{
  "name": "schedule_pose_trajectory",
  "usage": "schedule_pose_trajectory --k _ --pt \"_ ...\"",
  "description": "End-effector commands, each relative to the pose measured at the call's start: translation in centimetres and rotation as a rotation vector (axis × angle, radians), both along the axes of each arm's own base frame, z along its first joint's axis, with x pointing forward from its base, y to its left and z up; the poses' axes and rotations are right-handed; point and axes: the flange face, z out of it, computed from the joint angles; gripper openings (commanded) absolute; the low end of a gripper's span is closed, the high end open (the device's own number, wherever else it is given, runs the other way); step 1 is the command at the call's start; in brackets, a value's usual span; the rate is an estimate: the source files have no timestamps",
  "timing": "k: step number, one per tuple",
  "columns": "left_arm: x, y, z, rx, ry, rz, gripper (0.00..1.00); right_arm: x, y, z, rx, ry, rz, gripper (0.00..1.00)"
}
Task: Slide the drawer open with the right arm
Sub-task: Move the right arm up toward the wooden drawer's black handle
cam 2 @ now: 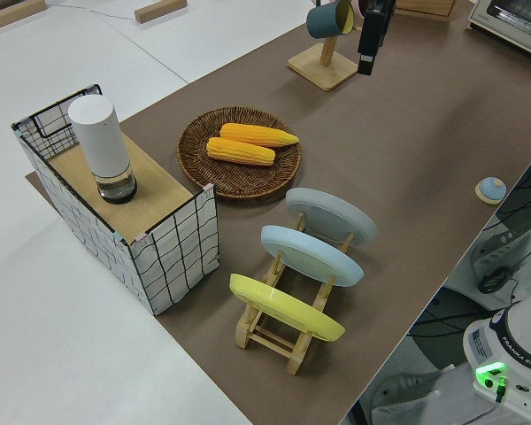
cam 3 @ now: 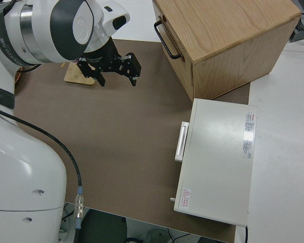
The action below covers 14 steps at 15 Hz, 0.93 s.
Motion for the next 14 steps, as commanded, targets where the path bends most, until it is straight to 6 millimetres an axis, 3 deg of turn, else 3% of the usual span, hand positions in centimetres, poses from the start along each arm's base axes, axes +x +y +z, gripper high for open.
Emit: schedule_pose_trajectory --k 1,4,5,7,14 --pt "-0.3 -0.1 0.4 -0.005 -0.007 -0.010 0.99 0.1 1.3 0.2 -0.086 -0.035 -0.033 0.981" --pt "-0.3 0.0 0.4 -0.005 -0.007 -0.009 0.99 -0.1 2.8 0.4 -0.193 -0.057 -0.004 0.981" --pt "-0.3 0.0 0.4 -0.005 -0.007 -0.009 0.99 -0.3 4.7 0.3 -0.260 -0.073 0.012 0.981" --pt "-0.3 0.0 0.4 -0.005 -0.007 -0.010 0.99 0.0 8.3 -1.1 -0.364 -0.103 -0.025 0.983" --pt "-0.3 0.0 0.4 -0.005 -0.007 -0.009 0.99 1.6 13.4 -6.1 -0.732 -0.146 0.065 0.983"
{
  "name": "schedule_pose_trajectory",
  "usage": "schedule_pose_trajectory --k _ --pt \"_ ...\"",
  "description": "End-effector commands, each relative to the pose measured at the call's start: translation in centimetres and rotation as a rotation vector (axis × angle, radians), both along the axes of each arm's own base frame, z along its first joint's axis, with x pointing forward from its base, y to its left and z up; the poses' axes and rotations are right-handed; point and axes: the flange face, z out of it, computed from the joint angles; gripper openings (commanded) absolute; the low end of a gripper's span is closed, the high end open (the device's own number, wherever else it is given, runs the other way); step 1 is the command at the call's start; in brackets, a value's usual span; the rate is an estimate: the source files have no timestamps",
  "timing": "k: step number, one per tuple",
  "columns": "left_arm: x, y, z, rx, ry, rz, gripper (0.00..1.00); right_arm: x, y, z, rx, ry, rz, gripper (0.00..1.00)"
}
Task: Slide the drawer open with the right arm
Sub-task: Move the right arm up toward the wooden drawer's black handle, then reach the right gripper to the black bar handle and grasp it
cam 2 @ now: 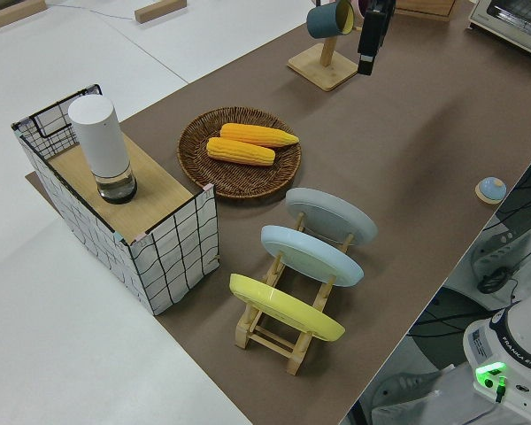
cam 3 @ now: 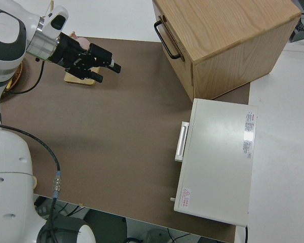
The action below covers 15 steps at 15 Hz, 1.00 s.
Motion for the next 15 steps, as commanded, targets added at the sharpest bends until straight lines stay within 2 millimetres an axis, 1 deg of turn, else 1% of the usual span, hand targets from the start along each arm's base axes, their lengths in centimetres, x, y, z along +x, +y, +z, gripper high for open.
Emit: schedule_pose_trajectory --k 1,2,3,4,6,7,8,9,15 --pt "-0.3 0.0 0.4 -0.005 -0.007 -0.009 0.99 1.0 1.0 -2.1 -0.169 -0.023 0.022 0.983" --pt "-0.3 0.0 0.4 -0.005 -0.007 -0.009 0.99 1.3 1.5 -2.9 -0.211 -0.022 0.037 0.983" --pt "-0.3 0.0 0.4 -0.005 -0.007 -0.009 0.99 1.3 2.4 -4.3 -0.276 -0.014 0.066 0.983" --pt "-0.3 0.0 0.4 -0.005 -0.007 -0.009 0.99 1.4 3.1 -6.3 -0.352 0.002 0.095 0.983" --pt "-0.3 0.0 0.4 -0.005 -0.007 -0.009 0.99 1.8 4.2 -7.9 -0.442 0.001 0.138 0.983" --pt "-0.3 0.0 0.4 -0.005 -0.007 -0.009 0.99 2.2 4.4 -9.0 -0.487 0.002 0.153 0.983" --pt "-0.3 0.0 0.4 -0.005 -0.007 -0.009 0.99 2.5 5.1 -10.3 -0.551 0.000 0.186 0.983" --pt "-0.3 0.0 0.4 -0.005 -0.007 -0.009 0.99 2.9 5.2 -11.4 -0.617 -0.005 0.214 0.983" --pt "-0.3 0.0 0.4 -0.005 -0.007 -0.009 0.99 4.3 5.6 -14.6 -0.717 -0.016 0.313 0.979"
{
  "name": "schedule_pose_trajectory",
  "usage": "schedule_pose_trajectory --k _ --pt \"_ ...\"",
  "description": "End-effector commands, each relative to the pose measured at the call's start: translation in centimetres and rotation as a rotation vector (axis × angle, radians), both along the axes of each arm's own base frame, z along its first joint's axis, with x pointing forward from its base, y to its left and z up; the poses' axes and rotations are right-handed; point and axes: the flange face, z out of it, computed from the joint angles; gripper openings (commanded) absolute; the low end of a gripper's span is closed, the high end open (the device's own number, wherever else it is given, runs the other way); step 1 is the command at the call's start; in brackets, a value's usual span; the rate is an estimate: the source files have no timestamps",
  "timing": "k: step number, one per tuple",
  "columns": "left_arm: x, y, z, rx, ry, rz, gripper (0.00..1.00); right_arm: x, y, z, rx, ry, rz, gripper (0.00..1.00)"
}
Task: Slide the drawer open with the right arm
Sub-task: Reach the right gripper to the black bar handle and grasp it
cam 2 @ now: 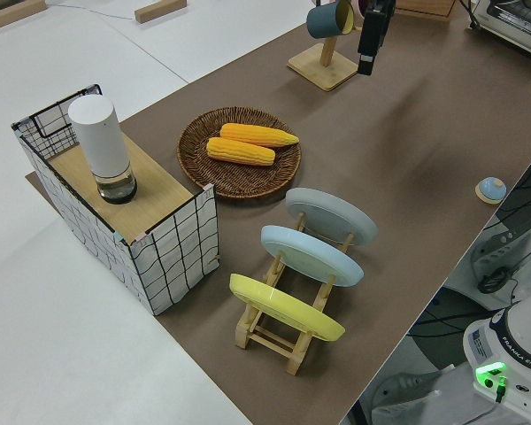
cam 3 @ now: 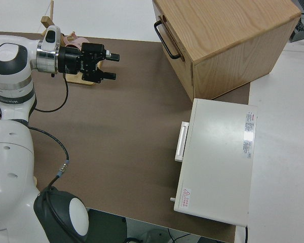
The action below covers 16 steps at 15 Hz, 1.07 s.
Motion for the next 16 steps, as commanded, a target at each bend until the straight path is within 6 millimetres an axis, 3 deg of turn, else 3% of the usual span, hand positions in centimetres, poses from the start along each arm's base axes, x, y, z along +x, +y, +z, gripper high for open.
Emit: schedule_pose_trajectory --k 1,7,16 --pt "-0.3 0.0 0.4 -0.005 -0.007 -0.009 0.99 0.7 -0.2 -1.5 -0.055 -0.012 0.075 0.979" --pt "-0.3 0.0 0.4 -0.005 -0.007 -0.009 0.99 2.8 -1.4 -2.7 -0.125 -0.034 0.167 0.971" --pt "-0.3 0.0 0.4 -0.005 -0.007 -0.009 0.99 7.2 -6.6 -4.3 -0.147 -0.055 0.304 0.975"
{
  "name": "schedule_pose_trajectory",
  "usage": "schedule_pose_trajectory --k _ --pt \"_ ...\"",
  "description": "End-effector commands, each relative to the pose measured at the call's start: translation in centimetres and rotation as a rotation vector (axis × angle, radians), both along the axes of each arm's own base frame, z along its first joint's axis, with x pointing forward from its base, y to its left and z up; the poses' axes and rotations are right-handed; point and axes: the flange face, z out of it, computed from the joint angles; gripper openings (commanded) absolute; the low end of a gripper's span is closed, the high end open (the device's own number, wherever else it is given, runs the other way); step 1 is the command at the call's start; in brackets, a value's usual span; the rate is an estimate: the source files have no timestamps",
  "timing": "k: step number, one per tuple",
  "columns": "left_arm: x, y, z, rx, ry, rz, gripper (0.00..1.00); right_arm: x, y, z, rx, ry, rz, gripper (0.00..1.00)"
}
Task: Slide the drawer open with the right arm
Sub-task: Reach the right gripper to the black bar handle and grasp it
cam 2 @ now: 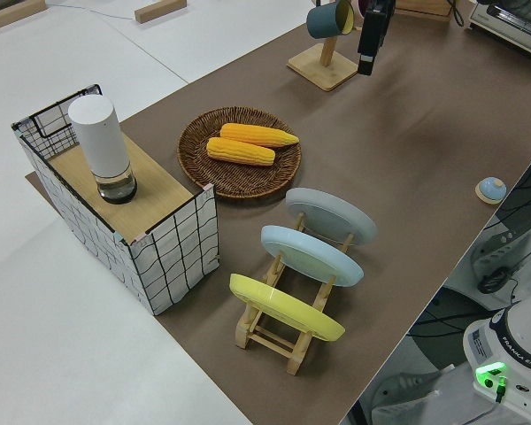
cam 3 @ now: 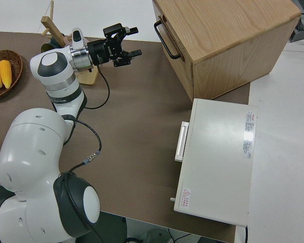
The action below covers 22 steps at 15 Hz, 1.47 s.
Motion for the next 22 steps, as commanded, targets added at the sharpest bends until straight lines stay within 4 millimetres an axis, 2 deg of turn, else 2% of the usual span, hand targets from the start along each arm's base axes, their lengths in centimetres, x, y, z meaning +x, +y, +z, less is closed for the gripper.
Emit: schedule_pose_trajectory --k 1,9,13,14,17,19,20,22 --pt "-0.3 0.0 0.4 -0.005 -0.007 -0.009 0.99 1.3 -1.8 -1.1 -0.017 -0.021 0.061 0.975" --pt "-0.3 0.0 0.4 -0.005 -0.007 -0.009 0.99 2.9 -5.2 -3.0 0.032 -0.061 0.093 0.937" --pt "-0.3 0.0 0.4 -0.005 -0.007 -0.009 0.99 3.6 -6.4 -3.8 0.028 -0.078 0.127 0.829" --pt "-0.3 0.0 0.4 -0.005 -0.007 -0.009 0.99 3.7 -6.7 -3.8 0.030 -0.079 0.125 0.777" --pt "-0.3 0.0 0.4 -0.005 -0.007 -0.009 0.99 3.7 -6.9 -3.9 0.041 -0.094 0.121 0.336" --pt "-0.3 0.0 0.4 -0.005 -0.007 -0.009 0.99 3.8 -7.4 -3.9 0.042 -0.100 0.113 0.253" --pt "-0.3 0.0 0.4 -0.005 -0.007 -0.009 0.99 3.7 -7.3 -3.9 0.043 -0.103 0.109 0.139" --pt "-0.3 0.0 0.4 -0.005 -0.007 -0.009 0.99 3.6 -7.0 -3.8 0.043 -0.106 0.102 0.002"
